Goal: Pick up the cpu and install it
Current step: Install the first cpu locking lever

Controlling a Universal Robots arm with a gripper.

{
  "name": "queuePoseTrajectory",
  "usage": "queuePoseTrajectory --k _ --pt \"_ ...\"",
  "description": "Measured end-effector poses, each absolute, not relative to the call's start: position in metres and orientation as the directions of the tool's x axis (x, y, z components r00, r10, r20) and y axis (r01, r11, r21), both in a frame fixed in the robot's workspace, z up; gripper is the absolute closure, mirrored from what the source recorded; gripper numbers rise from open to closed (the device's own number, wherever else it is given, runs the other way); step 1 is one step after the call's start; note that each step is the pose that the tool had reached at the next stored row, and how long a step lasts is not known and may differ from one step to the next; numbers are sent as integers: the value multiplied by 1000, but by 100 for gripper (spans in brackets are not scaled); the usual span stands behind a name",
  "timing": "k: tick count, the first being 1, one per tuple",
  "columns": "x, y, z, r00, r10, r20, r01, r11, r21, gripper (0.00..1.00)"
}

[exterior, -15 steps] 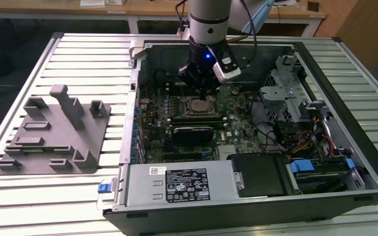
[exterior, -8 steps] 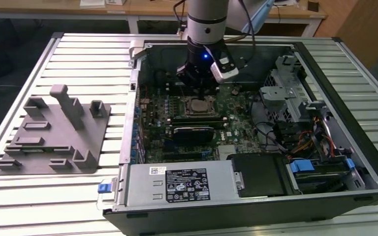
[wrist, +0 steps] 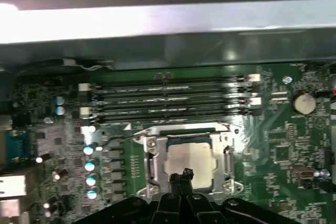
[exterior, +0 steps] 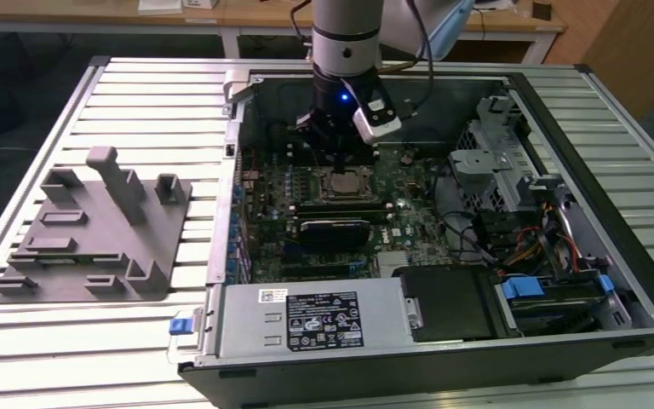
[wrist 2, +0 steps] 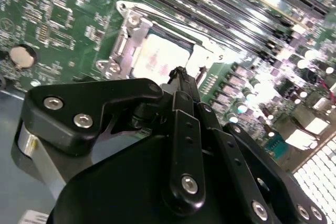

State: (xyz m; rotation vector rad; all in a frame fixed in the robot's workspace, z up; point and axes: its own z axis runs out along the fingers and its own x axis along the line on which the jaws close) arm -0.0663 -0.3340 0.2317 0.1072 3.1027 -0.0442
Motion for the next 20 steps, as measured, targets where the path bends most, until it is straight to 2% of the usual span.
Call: queuePoseTrajectory --k 16,20 --pt "-110 -334 232 -997 69 -41 69 997 -22 89" --pt "-114 -335 232 -997 69 -40 69 998 -9 89"
